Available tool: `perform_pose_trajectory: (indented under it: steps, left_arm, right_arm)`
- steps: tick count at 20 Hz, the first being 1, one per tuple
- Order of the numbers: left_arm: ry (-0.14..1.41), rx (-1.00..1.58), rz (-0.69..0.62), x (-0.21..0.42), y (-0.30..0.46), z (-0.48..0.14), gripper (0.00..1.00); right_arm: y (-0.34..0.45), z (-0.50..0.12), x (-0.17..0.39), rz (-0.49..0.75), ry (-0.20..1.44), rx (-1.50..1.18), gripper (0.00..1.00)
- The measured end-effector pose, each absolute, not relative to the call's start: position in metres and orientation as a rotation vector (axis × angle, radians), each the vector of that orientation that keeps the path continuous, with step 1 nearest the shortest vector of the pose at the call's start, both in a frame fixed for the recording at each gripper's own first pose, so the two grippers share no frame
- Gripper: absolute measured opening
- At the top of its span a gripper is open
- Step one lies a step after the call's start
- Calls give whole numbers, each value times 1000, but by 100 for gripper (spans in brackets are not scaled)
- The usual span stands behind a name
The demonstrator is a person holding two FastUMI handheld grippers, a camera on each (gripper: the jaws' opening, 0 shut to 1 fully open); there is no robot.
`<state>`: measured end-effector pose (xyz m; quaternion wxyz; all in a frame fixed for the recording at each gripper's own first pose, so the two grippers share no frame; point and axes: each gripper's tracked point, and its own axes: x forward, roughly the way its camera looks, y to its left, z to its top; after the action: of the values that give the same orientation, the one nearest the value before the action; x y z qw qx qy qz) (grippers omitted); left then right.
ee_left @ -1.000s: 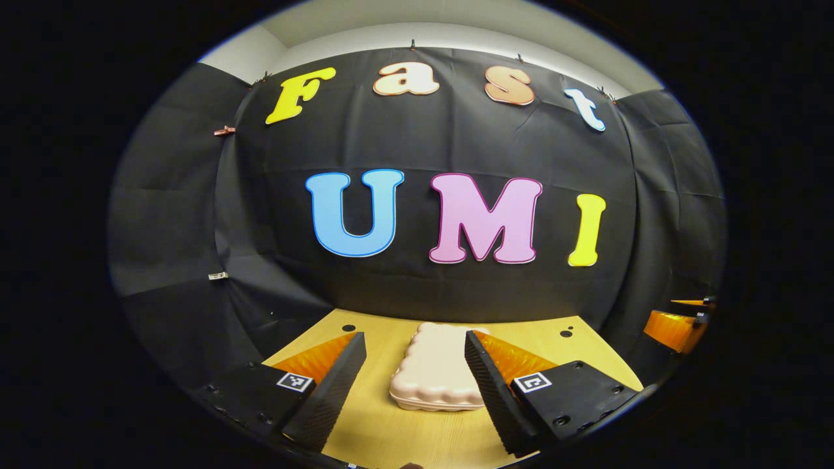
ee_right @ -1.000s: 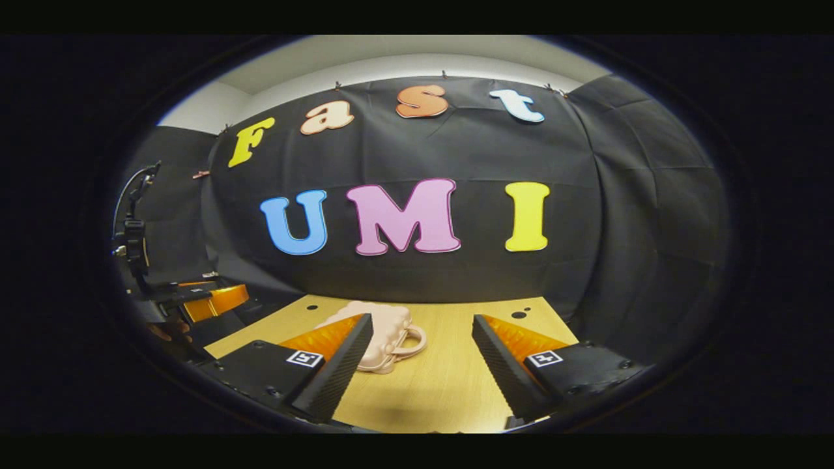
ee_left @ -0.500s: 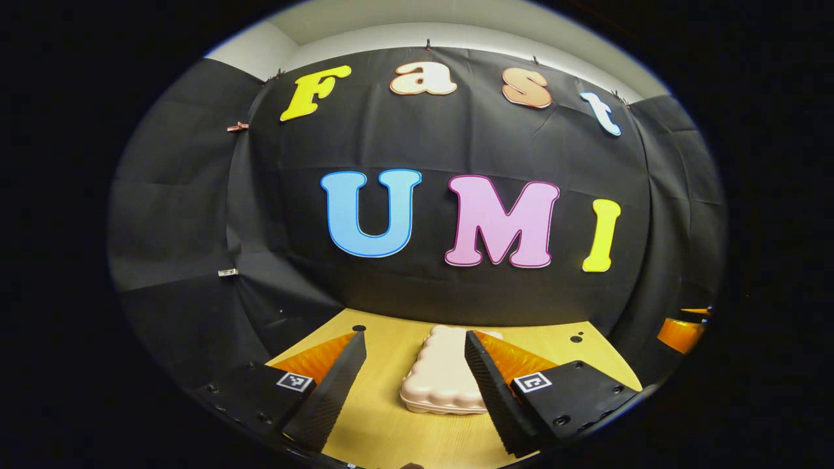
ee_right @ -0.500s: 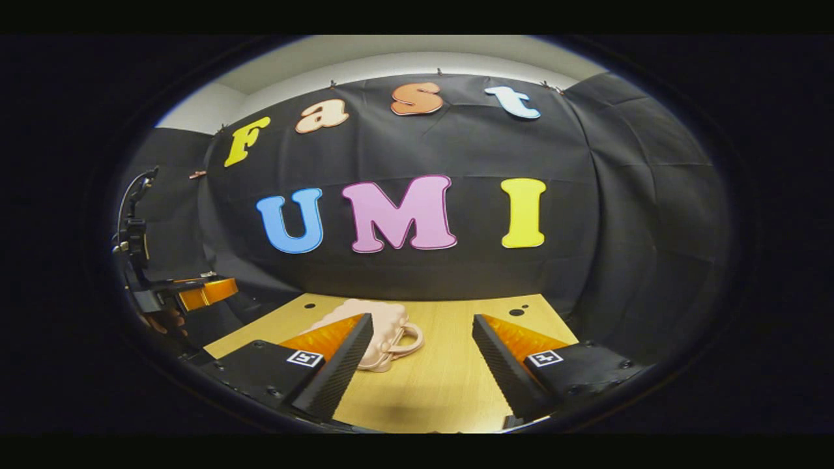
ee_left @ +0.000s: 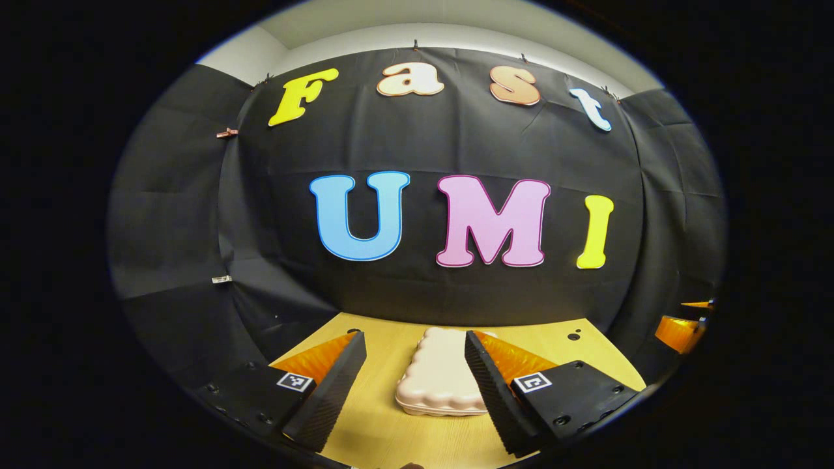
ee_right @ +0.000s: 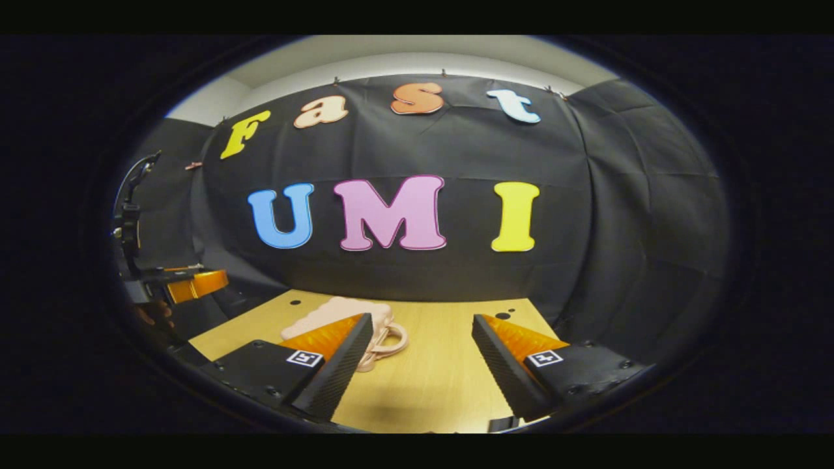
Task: First open the suitcase, pack the skin care products into it, and then close the suitcase.
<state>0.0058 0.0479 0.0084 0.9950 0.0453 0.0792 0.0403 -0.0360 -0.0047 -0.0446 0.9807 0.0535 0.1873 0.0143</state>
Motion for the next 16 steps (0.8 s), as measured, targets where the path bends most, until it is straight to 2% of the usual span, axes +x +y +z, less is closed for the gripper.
perform_pose_trajectory:
  steps: [16]
  left_arm:
    - [166, 114, 75, 2, 28, -1, 96]
  right_arm:
    - [6, -55, -34, 106, 396, 116, 97]
